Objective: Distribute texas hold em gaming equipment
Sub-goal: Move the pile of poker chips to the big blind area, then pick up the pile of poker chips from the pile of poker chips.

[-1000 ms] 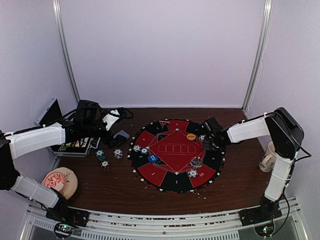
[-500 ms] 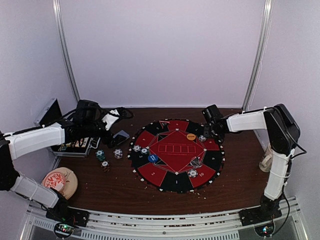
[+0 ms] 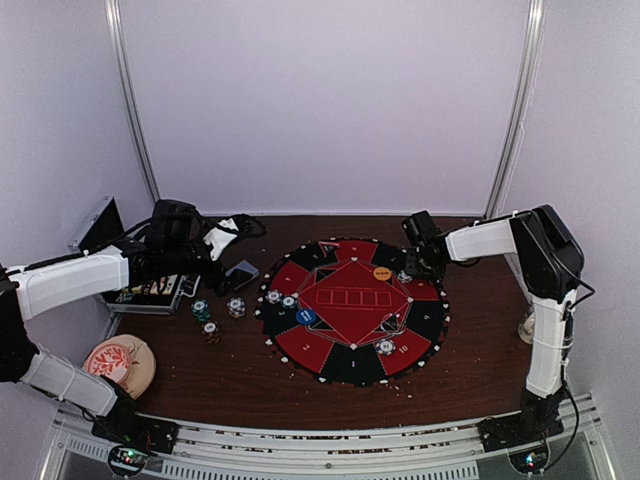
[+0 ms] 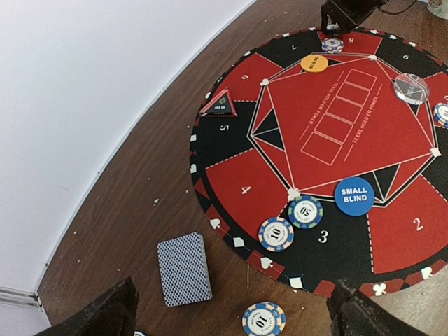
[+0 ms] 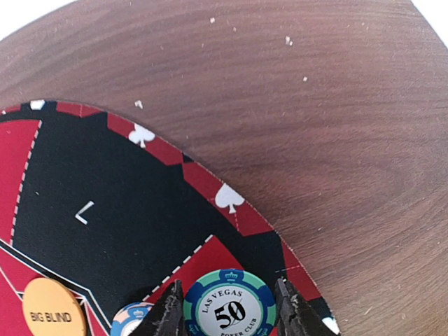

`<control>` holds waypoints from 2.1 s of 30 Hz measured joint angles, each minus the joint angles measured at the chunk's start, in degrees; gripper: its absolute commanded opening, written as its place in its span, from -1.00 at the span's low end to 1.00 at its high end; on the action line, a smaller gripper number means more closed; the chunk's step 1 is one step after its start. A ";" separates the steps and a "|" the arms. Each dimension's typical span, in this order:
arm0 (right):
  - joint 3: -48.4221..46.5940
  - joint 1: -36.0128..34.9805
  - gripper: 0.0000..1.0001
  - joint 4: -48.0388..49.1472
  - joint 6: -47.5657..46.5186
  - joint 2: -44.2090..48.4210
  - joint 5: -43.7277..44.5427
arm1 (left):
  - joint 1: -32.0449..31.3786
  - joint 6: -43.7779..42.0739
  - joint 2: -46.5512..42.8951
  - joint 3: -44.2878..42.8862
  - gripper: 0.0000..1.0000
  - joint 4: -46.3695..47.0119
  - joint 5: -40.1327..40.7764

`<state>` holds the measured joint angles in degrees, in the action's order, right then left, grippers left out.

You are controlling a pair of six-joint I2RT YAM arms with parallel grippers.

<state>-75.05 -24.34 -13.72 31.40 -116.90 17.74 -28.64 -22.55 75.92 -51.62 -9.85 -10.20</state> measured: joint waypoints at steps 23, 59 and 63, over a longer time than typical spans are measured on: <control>-1.75 0.00 0.49 -1.68 -0.04 -0.90 -0.13 | 1.01 0.00 0.04 -0.04 0.96 -0.22 0.37; 20.35 -22.58 0.65 3.06 -1.07 22.58 6.78 | 21.57 -2.89 7.08 2.78 0.75 -17.25 -8.04; 20.81 -22.58 0.65 3.69 -1.20 22.58 6.75 | 21.57 -2.86 9.42 2.78 0.70 -16.98 -7.96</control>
<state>-54.24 -46.92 -10.02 30.20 -94.32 24.49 -7.07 -25.41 85.34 -48.84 -26.83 -18.15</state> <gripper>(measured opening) 0.827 0.872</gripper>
